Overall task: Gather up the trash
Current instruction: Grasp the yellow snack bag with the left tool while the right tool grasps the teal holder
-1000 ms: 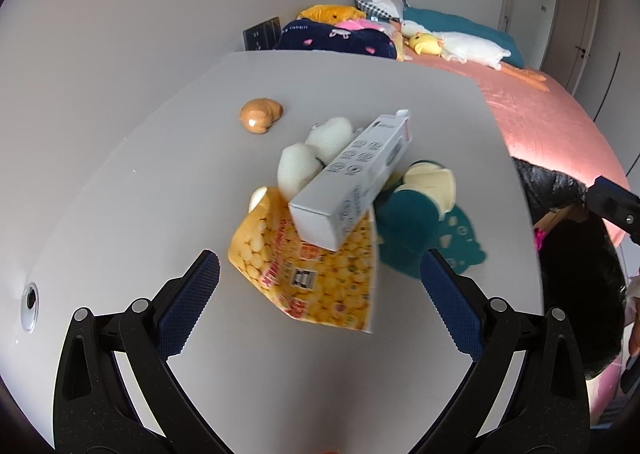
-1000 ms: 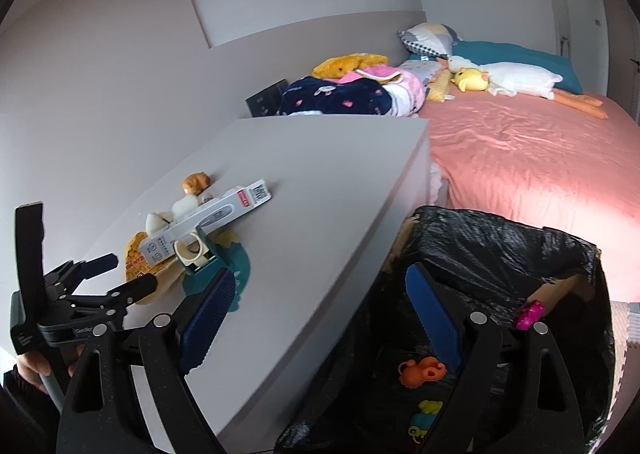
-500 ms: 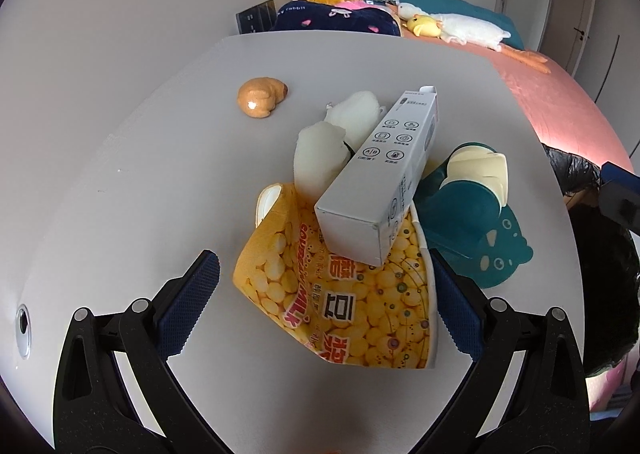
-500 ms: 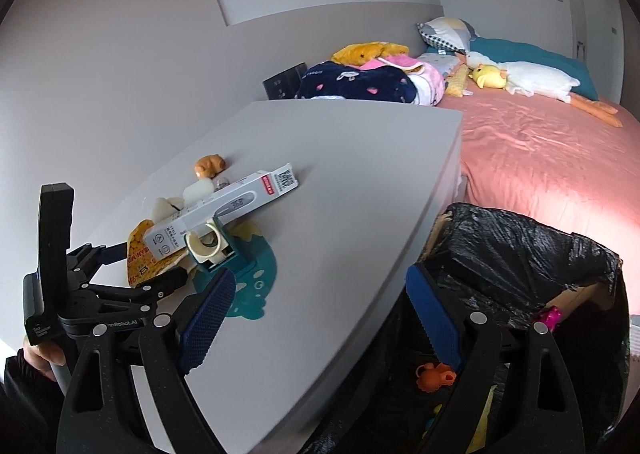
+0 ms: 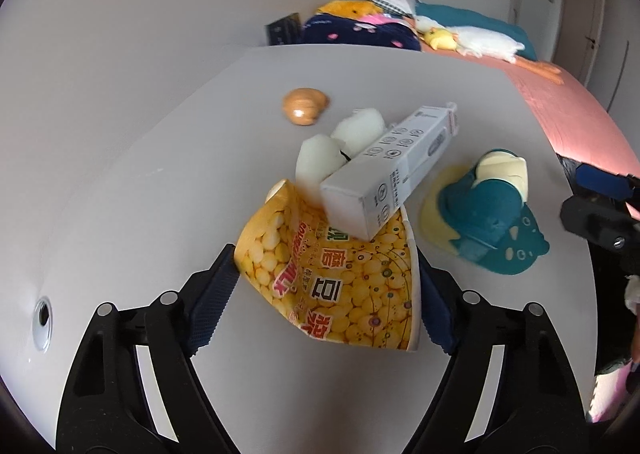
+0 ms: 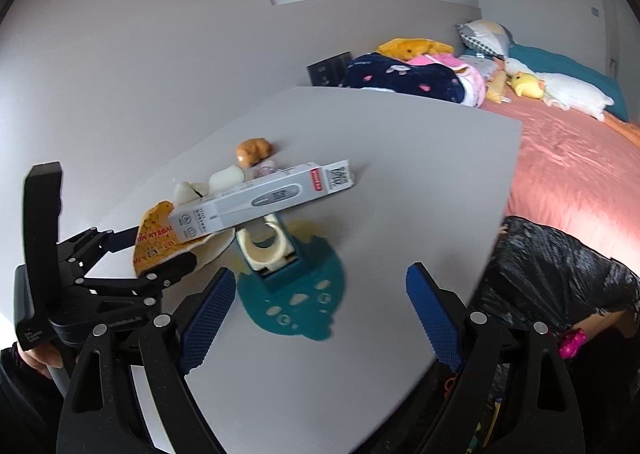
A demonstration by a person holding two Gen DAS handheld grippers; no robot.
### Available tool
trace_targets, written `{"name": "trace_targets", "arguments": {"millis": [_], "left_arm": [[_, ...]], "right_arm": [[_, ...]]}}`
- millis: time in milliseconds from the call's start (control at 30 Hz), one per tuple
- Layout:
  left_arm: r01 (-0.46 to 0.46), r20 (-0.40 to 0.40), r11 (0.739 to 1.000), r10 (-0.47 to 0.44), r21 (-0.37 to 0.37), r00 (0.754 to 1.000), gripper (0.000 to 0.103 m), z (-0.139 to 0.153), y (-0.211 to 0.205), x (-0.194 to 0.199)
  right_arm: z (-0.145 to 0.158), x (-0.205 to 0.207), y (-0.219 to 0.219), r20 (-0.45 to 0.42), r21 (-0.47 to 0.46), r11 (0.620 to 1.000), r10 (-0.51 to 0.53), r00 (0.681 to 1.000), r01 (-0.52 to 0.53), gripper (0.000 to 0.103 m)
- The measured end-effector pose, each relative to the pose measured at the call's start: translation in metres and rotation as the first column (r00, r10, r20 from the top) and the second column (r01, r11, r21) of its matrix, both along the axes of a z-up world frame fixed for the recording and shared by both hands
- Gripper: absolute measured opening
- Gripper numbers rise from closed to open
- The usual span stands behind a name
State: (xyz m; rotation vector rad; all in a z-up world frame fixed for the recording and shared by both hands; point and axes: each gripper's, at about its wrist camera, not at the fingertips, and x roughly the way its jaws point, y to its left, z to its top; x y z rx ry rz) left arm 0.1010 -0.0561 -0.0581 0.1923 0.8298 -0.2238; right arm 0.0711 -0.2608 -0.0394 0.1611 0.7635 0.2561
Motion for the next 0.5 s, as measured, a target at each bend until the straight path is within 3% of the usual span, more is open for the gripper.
{"name": "trace_targets", "arguments": {"millis": [33, 333, 500], "left_arm": [[-0.006, 0.002, 1.0, 0.006, -0.005, 1.0, 0.073, 0.001, 0.004, -0.001], [-0.087, 0.067, 0.995, 0.09, -0.048, 0.994, 0.073, 0.024, 0.039, -0.012], [-0.087, 0.099, 0.993, 0.094, -0.073, 0.991, 0.073, 0.037, 0.045, -0.016]], "right_arm": [[-0.001, 0.002, 0.004, -0.003, -0.003, 1.0, 0.008, 1.0, -0.008, 0.087], [-0.009, 0.024, 0.031, -0.012, -0.046, 0.998, 0.045, 0.999, -0.046, 0.087], [-0.011, 0.034, 0.038, -0.006, -0.076, 0.996, 0.052, 0.999, -0.052, 0.087]]}}
